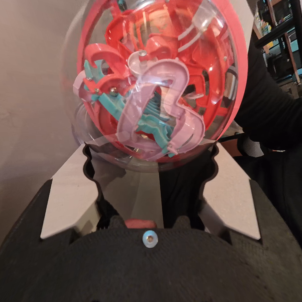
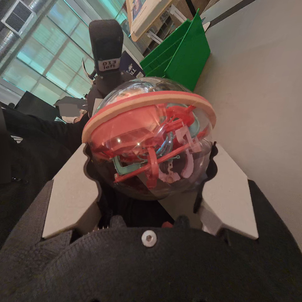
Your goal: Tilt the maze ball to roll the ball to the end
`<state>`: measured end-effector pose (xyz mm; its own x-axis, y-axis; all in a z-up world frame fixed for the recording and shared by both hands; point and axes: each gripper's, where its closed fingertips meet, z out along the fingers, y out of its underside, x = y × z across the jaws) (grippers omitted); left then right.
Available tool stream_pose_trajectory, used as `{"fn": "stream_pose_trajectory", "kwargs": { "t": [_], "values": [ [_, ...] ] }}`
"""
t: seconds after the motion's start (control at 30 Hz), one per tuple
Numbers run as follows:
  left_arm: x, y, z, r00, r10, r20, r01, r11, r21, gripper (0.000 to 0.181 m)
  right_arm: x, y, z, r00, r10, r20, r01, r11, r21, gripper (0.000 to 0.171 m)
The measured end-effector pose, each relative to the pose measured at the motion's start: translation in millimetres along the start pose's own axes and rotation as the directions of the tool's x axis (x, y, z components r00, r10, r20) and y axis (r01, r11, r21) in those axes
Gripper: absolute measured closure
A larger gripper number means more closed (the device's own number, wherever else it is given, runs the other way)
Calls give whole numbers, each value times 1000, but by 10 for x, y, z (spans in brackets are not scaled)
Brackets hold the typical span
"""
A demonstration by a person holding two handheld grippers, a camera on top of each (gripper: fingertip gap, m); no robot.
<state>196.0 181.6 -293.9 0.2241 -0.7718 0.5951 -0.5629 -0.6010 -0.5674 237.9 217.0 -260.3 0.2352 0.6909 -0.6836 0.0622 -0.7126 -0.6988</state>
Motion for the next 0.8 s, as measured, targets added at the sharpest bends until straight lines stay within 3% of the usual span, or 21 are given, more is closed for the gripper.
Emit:
{"fn": "stream_pose_trajectory", "kwargs": {
  "t": [0.8],
  "values": [
    [-26, -183, -84, 999, -44, -31, 44, 999, -26, 43, 80, 34, -47, 983, 163, 84, -167, 985, 42, 32]
  ]
}}
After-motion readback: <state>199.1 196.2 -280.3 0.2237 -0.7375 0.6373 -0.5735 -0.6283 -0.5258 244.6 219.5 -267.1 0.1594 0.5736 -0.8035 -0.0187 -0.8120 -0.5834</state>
